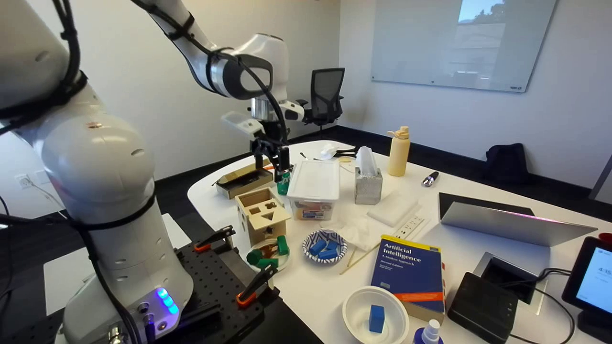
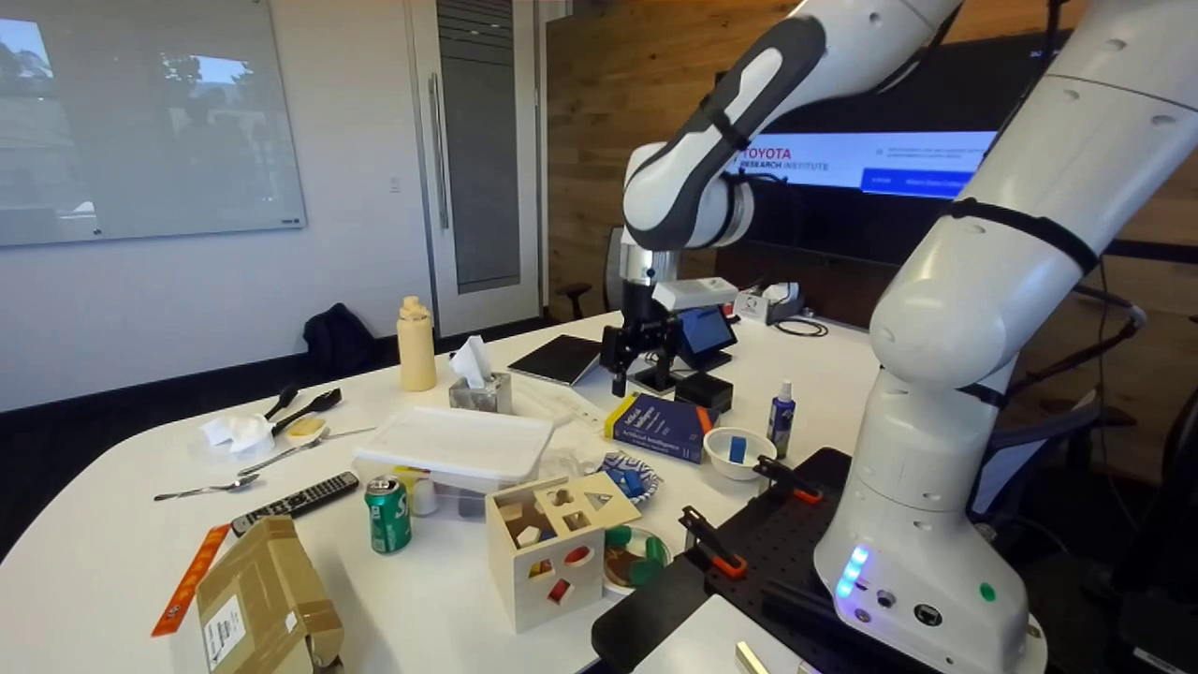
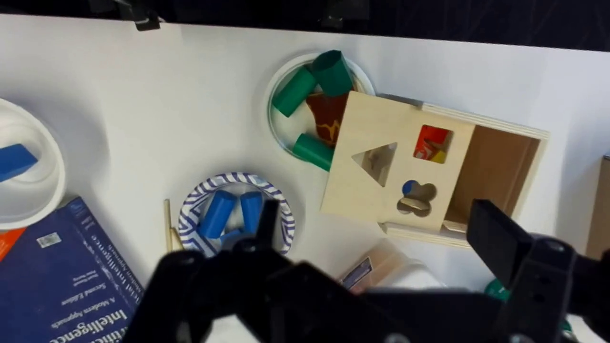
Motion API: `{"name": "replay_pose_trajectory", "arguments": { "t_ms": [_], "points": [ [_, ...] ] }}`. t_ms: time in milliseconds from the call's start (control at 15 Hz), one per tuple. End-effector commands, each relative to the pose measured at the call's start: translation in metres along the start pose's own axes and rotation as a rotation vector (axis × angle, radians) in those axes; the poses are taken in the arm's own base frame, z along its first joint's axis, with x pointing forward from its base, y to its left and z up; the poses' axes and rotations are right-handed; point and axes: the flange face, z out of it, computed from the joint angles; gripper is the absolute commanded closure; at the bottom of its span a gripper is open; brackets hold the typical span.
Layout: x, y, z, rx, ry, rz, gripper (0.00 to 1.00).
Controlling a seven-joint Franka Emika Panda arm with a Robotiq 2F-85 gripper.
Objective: Close the lid of the toy box
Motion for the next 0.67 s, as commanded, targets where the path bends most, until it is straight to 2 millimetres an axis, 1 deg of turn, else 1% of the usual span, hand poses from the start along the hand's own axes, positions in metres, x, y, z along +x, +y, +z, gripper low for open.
{"name": "replay_pose_trajectory", "arguments": {
  "t_ms": [0,133,267,467,600],
  "points": [
    [0.012,0.022,0.064,-0.056,-0.008,0.042,0.00],
    [0.012,0.037,0.096,-0.078,-0.017,0.064,0.00],
    [0.009,0.051,0.124,-0.092,-0.029,0.087,0.00],
    [0.007,0.070,0.154,-0.109,-0.042,0.114,0.00],
    [0.007,0.077,0.168,-0.111,-0.053,0.128,0.00]
  ]
}}
